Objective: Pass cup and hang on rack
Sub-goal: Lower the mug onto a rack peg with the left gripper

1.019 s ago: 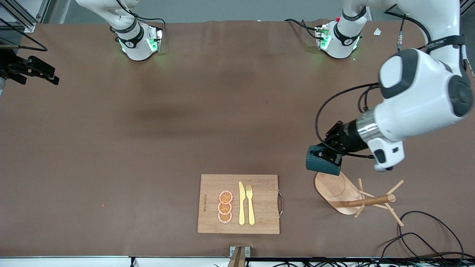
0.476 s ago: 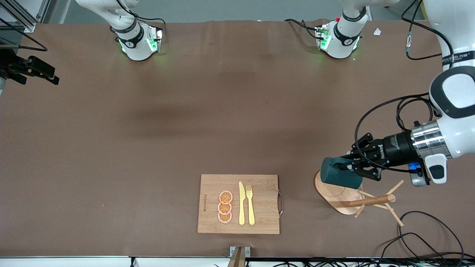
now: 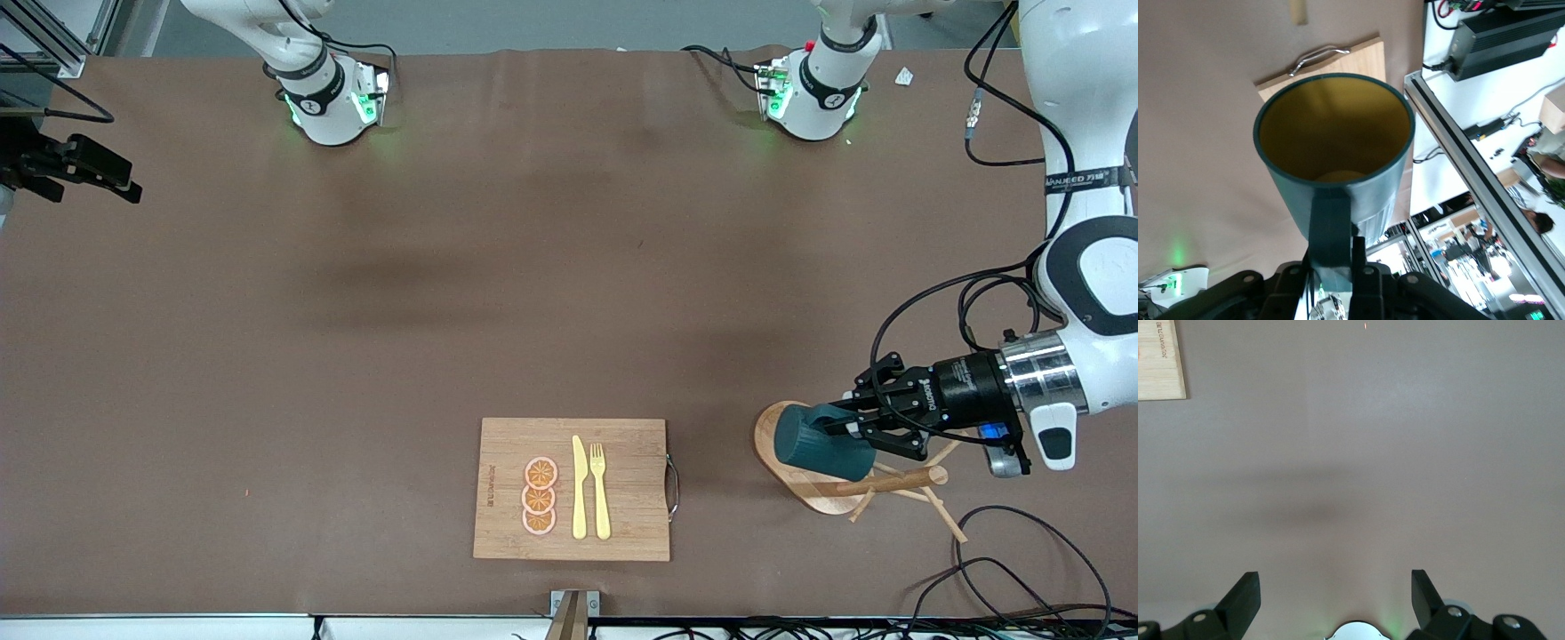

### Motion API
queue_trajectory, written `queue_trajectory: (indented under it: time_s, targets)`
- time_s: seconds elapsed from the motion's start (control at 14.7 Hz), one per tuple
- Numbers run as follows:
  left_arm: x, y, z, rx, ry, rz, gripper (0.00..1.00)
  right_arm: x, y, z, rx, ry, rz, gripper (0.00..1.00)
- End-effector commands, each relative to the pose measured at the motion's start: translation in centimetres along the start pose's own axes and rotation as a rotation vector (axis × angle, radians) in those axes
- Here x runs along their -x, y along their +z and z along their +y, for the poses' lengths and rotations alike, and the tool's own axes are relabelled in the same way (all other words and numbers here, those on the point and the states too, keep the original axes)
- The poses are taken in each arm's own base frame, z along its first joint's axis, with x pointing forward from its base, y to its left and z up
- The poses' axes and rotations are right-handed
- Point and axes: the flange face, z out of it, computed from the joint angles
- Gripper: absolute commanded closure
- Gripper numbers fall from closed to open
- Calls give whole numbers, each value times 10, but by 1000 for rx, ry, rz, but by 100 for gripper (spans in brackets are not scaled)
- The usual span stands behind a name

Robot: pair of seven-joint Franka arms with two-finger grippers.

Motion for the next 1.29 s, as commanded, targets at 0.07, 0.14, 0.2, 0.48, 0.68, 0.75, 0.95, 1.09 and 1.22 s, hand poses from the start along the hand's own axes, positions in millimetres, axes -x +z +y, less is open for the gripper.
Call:
queue_trajectory:
  time_s: [0.07,0.14,0.2,0.48,0.68,0.75,0.95,1.09,1.22]
  targets:
    - [-15,2,-1,28,-9,-36,100,9,0,2,7,-9,3,0]
    - [-20,0,-3,27,-15,-37,99,8,1,2,7,-9,2,0]
    - [-27,-6,-4,36,-24,-34,99,9,0,2,7,-9,3,0]
    - [-43,-11,-9,39,-45,-30,99,9,0,2,7,-9,2,0]
    - [-53,-11,-11,40,-58,-29,99,9,0,2,7,-9,7,0]
    - [-56,-10,-12,38,-61,-30,99,7,-1,2,7,-11,13,0]
    - [-67,-18,-15,50,-74,-25,99,6,-2,3,8,-37,23,0]
    - [-75,-22,-16,78,-97,-48,99,6,-3,10,9,-61,29,0]
    - [-83,-22,-18,92,-112,-61,99,6,-2,11,9,-60,26,0]
